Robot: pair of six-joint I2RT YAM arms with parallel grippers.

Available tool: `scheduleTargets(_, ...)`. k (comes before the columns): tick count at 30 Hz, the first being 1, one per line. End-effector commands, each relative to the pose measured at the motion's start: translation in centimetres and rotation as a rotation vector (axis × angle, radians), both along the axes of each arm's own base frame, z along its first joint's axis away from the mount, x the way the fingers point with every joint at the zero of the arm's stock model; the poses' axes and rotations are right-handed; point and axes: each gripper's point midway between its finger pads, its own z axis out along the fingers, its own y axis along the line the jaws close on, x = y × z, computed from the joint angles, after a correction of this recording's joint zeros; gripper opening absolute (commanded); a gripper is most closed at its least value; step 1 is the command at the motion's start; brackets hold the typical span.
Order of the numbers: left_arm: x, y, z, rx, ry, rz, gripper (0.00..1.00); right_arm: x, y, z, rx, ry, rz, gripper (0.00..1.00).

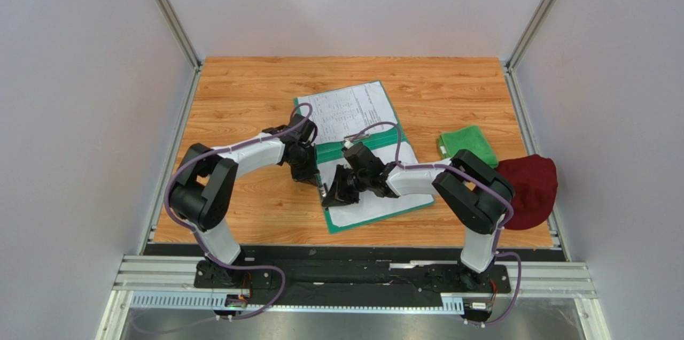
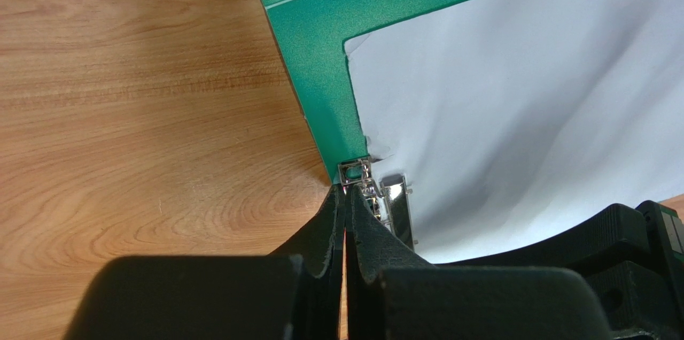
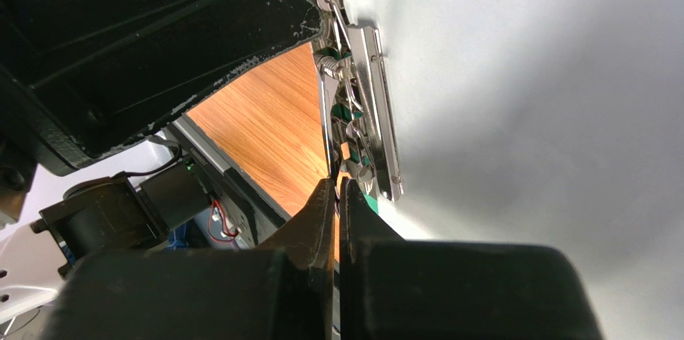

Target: Put the files into the folder

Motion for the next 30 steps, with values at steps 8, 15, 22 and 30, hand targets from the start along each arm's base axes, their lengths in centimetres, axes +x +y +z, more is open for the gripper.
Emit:
scheduleTargets(8, -0.4, 2.2, 1.8, 0.08, -0.068, 0.006, 0.27, -2.3, -5.7, -5.0, -0.253, 0.126, 0.002, 0.0)
scheduleTargets(15, -0.9, 1.5, 1.1, 0.085, -0.037, 0.013, 0.32, -1.5, -4.3, -3.5, -0.2, 0.13, -0.003, 0.0)
scheduleTargets(22, -1.0, 0.8, 2.2, 0.072, -0.088, 0.057, 0.35, -1.7, -3.8, -3.5, -0.177, 0.141, 0.002, 0.0)
scheduleTargets(30, -0.5, -0.2, 0.9, 0.071, -0.053, 0.081, 0.37, -1.8, -3.9, -3.4, -0.17, 0.14, 0.001, 0.0)
